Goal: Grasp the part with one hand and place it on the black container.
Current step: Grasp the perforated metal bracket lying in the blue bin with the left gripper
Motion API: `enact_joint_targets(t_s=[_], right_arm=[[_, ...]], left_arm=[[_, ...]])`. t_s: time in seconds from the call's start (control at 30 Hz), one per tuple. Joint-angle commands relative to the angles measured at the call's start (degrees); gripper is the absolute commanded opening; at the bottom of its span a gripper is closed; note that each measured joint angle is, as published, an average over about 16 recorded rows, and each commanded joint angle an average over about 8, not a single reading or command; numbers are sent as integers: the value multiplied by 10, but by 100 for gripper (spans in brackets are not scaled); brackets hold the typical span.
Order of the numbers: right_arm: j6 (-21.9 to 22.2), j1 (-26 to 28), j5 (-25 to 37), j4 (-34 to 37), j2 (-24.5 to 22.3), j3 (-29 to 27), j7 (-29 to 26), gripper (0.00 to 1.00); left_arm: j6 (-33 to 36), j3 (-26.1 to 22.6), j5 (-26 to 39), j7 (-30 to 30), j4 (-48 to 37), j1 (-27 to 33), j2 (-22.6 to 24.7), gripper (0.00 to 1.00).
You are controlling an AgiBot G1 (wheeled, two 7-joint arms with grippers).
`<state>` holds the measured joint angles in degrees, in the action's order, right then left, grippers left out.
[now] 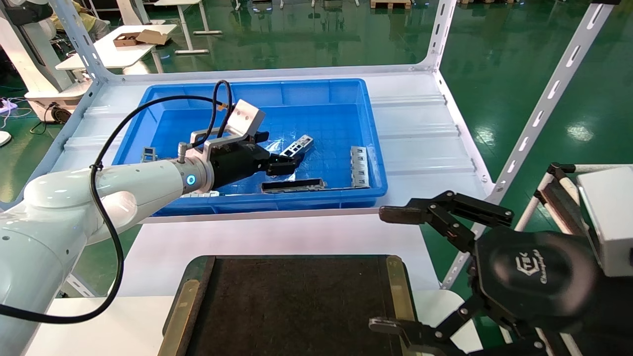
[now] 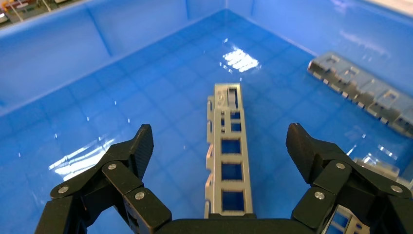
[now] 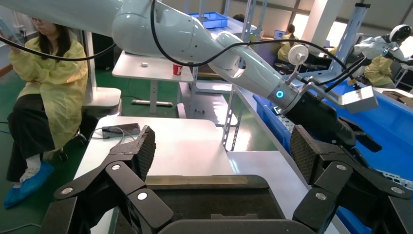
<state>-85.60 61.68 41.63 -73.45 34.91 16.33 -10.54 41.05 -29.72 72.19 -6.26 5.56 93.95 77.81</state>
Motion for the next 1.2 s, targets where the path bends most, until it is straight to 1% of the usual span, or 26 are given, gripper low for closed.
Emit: enact_joint_targets(t_s=[0.03, 1.2], right_arm=[[0, 0, 0, 0, 0, 0, 0, 0], [1, 0, -1, 0, -1, 1, 1, 0]], left_arm=[[-3, -3, 0, 5, -1, -1, 0, 0], [-22, -40, -39, 28, 19, -25, 0, 0]])
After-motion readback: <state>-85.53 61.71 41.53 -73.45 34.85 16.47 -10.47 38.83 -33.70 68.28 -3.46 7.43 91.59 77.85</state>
